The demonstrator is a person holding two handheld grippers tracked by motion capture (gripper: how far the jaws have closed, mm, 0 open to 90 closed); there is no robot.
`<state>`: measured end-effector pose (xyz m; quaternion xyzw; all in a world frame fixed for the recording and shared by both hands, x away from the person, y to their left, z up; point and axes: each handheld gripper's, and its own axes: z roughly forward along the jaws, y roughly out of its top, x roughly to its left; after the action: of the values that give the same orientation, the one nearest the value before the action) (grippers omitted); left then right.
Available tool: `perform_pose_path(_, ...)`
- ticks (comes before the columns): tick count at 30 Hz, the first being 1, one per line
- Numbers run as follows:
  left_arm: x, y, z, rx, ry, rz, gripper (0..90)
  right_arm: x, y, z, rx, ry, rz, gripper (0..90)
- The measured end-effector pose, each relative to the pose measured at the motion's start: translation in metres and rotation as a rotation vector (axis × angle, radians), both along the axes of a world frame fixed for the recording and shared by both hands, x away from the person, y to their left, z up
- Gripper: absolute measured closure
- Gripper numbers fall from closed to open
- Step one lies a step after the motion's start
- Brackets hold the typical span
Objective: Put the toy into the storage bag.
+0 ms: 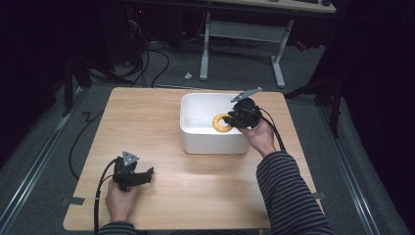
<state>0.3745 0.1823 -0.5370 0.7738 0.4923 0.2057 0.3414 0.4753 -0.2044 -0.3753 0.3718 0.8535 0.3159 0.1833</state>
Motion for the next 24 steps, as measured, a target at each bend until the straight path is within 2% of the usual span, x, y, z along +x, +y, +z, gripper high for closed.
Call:
perform_pose_path(9, 0.000, 0.000, 0.000, 0.000, 0.000, 0.000, 17.2, 0.003, -0.004, -0.012, 0.002, 0.044, -0.005, 68.1)
perform_pose_path(13, 0.000, 0.000, 0.000, 0.000, 0.000, 0.000, 17.2, 0.003, -0.004, -0.013, -0.001, 0.045, 0.009, 68.1)
perform_pose_path(24, 0.000, 0.000, 0.000, -0.001, 0.000, 0.001, 17.2, 0.002, -0.004, -0.015, -0.013, 0.062, 0.002, 67.8)
